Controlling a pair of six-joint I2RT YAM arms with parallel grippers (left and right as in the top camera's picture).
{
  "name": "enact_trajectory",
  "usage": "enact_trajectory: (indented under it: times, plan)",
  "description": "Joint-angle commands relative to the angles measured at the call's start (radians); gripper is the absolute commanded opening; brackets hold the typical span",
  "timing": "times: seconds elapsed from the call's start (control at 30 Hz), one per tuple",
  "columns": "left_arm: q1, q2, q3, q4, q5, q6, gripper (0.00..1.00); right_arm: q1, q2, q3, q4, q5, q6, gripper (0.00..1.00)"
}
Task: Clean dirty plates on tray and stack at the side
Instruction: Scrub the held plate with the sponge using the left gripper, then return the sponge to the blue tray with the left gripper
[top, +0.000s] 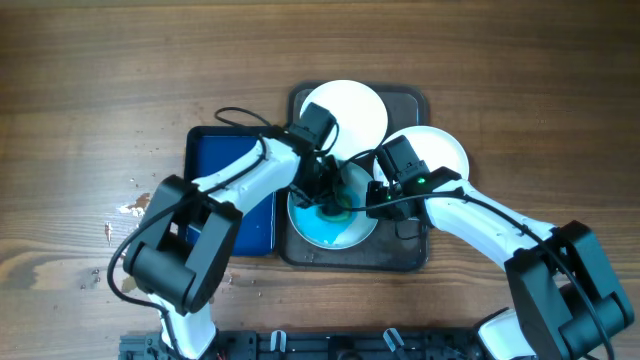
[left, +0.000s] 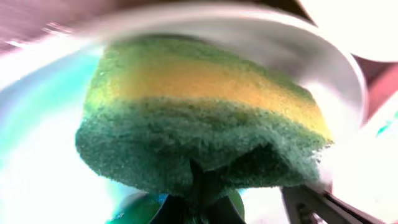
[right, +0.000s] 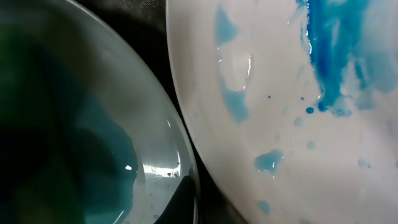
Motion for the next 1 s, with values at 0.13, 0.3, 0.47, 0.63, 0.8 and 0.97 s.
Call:
enact_trajectory:
  times: [0.13, 0.3, 0.47, 0.63, 0.8, 0.97]
  plan:
    - [-0.060, 0.055, 0.002, 0.026, 0.097, 0.028, 0.04, 0.000, 0.039, -0.021, -0.017, 0.066, 0.007, 0.04]
    - [-0.087, 0.055, 0.002, -0.049, 0.116, 0.058, 0.04, 0.000, 0.039, -0.021, -0.020, 0.066, 0.007, 0.04]
    - [-0.060, 0.048, 0.002, -0.249, -0.137, -0.003, 0.04, 0.000, 0.039, -0.021, -0.020, 0.066, 0.008, 0.04]
    - [-0.007, 0.005, 0.003, -0.379, -0.406, -0.037, 0.04, 0.000, 0.039, -0.021, -0.024, 0.066, 0.010, 0.04]
    - [0.004, -0.107, 0.005, -0.403, -0.402, -0.037, 0.04, 0.000, 0.039, -0.021, -0.027, 0.066, 0.010, 0.04]
    - [0.019, -0.325, 0.024, -0.454, -0.402, -0.037, 0.04, 0.000, 0.039, -0.021, -0.034, 0.066, 0.010, 0.04]
